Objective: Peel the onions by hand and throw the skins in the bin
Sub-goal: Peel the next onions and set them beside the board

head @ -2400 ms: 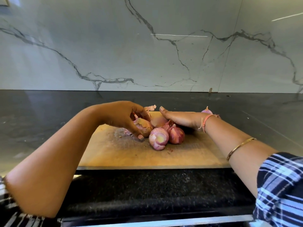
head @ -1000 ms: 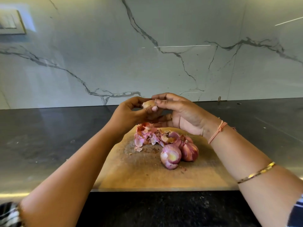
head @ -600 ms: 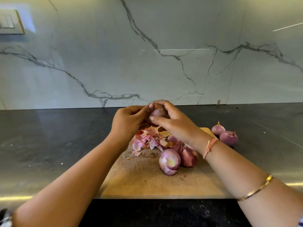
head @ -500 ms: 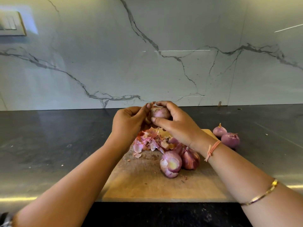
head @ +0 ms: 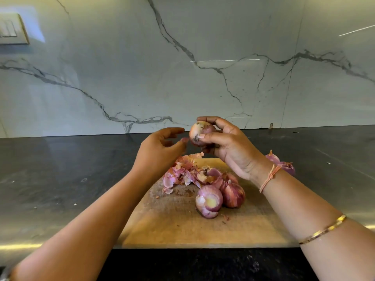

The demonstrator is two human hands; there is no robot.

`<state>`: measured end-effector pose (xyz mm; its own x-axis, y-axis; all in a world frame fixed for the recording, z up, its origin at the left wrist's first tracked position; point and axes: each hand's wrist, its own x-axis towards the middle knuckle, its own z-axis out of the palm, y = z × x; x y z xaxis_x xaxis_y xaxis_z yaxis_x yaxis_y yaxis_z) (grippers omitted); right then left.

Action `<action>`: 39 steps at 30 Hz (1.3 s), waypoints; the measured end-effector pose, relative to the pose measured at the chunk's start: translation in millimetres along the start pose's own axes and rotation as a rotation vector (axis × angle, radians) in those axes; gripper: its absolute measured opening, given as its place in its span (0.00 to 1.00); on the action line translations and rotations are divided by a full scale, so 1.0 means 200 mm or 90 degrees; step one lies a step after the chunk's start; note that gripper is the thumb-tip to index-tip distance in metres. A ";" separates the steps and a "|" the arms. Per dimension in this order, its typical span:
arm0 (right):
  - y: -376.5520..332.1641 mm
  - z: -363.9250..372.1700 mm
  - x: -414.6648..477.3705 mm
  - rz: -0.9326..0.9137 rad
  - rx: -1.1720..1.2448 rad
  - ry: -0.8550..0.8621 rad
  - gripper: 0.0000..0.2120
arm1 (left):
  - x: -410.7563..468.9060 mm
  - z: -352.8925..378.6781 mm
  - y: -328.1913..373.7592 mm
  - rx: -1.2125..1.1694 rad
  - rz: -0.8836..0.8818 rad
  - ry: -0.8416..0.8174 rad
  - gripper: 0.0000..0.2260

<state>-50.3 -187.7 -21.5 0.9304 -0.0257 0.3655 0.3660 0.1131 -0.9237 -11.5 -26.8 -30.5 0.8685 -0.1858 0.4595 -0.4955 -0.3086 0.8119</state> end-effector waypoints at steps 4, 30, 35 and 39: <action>0.03 0.01 0.01 -0.013 -0.123 0.056 0.17 | -0.02 -0.01 0.04 -0.071 0.062 0.043 0.10; 0.03 0.04 -0.04 -0.118 -0.369 0.029 0.24 | -0.01 -0.03 0.01 0.070 0.296 0.075 0.07; 0.02 0.04 -0.04 -0.115 -0.373 0.046 0.20 | -0.02 -0.03 0.01 0.080 0.334 0.055 0.09; 0.01 0.05 -0.05 -0.113 -0.373 0.046 0.16 | -0.01 -0.03 0.01 0.127 0.382 0.088 0.10</action>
<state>-58.5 -177.9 -26.4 0.8455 -0.0640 0.5301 0.4451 -0.4639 -0.7659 -13.8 -20.8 -27.7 0.4272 -0.2624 0.8652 -0.8757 -0.3582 0.3237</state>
